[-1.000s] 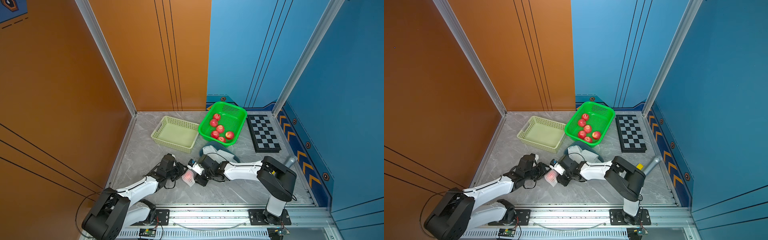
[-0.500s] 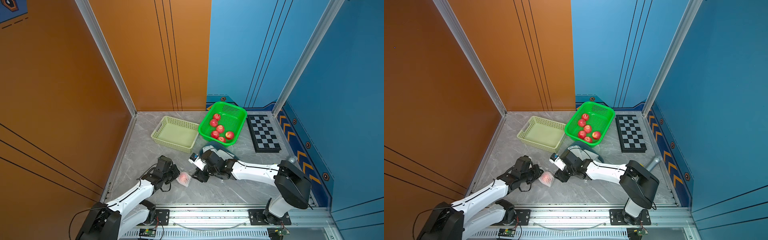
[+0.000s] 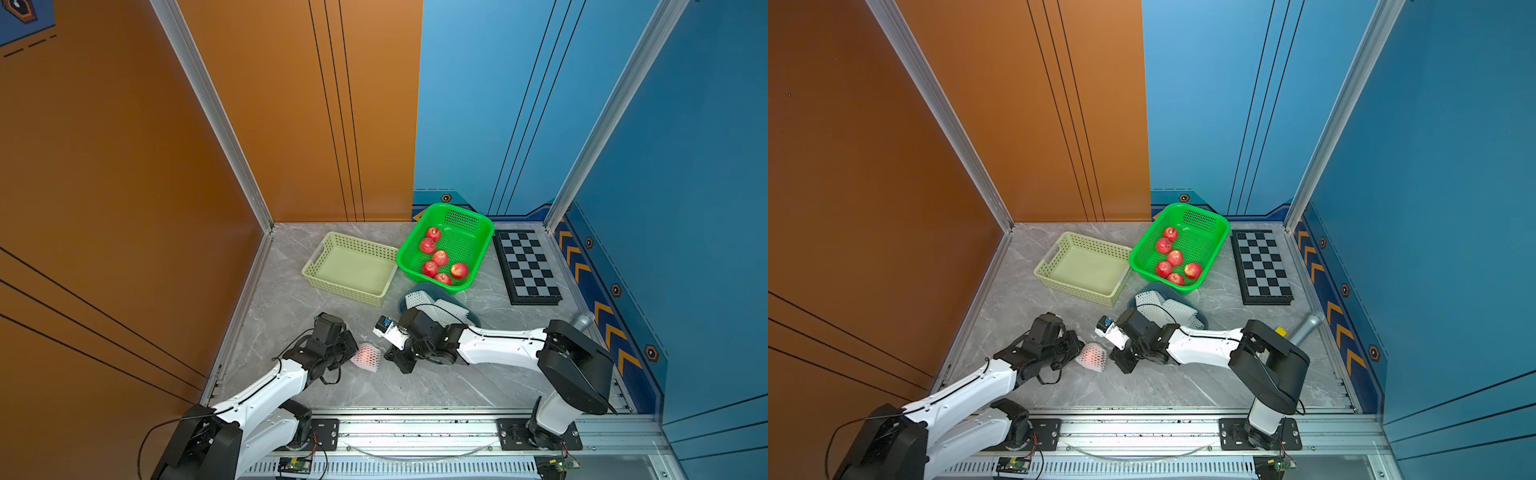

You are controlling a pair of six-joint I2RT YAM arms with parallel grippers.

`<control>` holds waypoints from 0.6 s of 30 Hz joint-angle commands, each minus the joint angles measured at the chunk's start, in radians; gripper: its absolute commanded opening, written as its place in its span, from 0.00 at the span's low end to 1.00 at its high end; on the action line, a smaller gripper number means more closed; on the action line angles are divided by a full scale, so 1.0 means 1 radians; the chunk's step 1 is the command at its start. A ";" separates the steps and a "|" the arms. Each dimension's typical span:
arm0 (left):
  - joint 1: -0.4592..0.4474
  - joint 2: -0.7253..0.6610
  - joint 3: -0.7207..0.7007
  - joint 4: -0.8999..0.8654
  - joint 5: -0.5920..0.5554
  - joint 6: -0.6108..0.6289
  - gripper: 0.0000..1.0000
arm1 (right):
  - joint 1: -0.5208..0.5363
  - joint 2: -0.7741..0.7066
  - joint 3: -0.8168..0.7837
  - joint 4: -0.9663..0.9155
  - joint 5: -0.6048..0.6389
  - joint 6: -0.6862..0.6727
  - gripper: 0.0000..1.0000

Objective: Remove foam nets from apples
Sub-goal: Remove the foam net from the apple.

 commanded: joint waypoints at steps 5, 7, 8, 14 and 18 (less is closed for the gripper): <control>0.013 -0.021 -0.017 -0.040 -0.027 0.018 0.00 | 0.011 0.058 0.057 0.043 -0.037 0.016 0.06; 0.015 -0.021 -0.017 -0.040 -0.024 0.019 0.00 | 0.016 0.064 0.067 0.044 -0.039 0.015 0.06; 0.016 -0.021 -0.015 -0.040 -0.022 0.020 0.00 | 0.018 0.067 0.072 0.044 -0.039 0.016 0.06; 0.021 -0.017 -0.007 -0.042 -0.018 0.025 0.00 | 0.022 0.090 0.102 0.046 -0.046 0.012 0.06; 0.024 -0.017 -0.006 -0.041 -0.013 0.027 0.00 | 0.023 0.107 0.112 0.050 -0.044 0.012 0.08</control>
